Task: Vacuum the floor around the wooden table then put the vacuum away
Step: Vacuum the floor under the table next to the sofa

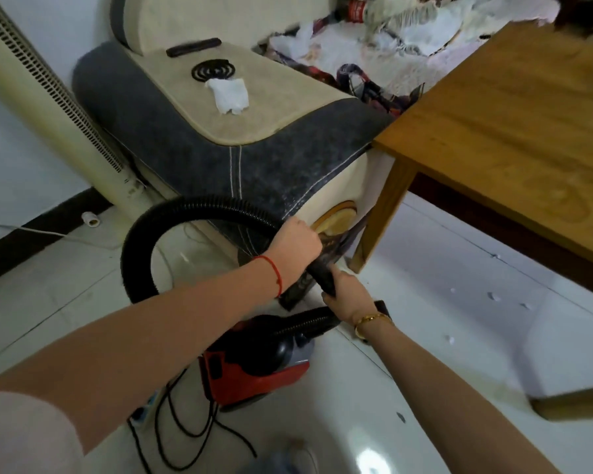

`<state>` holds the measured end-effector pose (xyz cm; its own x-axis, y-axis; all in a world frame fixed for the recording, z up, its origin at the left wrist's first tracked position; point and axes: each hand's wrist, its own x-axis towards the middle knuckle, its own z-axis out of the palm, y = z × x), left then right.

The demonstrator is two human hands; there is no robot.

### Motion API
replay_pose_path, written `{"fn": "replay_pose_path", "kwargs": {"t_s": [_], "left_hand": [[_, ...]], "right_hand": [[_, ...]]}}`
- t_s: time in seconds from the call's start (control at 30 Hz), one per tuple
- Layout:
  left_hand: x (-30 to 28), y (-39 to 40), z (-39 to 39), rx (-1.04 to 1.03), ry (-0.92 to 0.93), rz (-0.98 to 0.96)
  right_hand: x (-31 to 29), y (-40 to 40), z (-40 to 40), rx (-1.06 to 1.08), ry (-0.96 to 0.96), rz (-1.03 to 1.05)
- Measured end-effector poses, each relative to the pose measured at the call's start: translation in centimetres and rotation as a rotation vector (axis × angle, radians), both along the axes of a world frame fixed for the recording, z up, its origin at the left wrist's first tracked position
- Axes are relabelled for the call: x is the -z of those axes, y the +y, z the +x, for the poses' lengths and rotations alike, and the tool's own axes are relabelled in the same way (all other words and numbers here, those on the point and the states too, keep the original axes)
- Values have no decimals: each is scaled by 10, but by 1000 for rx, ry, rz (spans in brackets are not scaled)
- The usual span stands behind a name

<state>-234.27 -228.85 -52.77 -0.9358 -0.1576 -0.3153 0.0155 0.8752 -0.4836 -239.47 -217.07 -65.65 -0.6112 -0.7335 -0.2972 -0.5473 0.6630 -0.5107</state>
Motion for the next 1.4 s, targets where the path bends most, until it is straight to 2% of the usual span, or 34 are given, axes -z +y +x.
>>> {"fn": "replay_pose_path", "kwargs": {"t_s": [0.1, 0.27, 0.4, 0.57, 0.8, 1.03, 1.23, 1.4], "left_hand": [[-22, 11, -6, -45, -118, 60], [-45, 25, -5, -151, -199, 187], [-46, 38, 2, -202, -216, 275], [-40, 41, 13, -342, -171, 363], [-2, 70, 16, -501, -107, 416], [51, 110, 9, -588, 21, 365], [102, 129, -12, -525, 130, 327], [154, 139, -29, -452, 231, 221]], "right_hand": [[-23, 4, 5, 10, -75, 54], [-54, 14, 7, 6, -167, 128], [-70, 20, -1, -31, -233, 132], [-68, 34, -10, -138, -214, 134], [-28, 65, -27, -211, -171, 96], [32, 102, -59, -383, -42, 1], [84, 115, -89, -371, 180, -121], [129, 122, -114, -336, 334, -138]]}}
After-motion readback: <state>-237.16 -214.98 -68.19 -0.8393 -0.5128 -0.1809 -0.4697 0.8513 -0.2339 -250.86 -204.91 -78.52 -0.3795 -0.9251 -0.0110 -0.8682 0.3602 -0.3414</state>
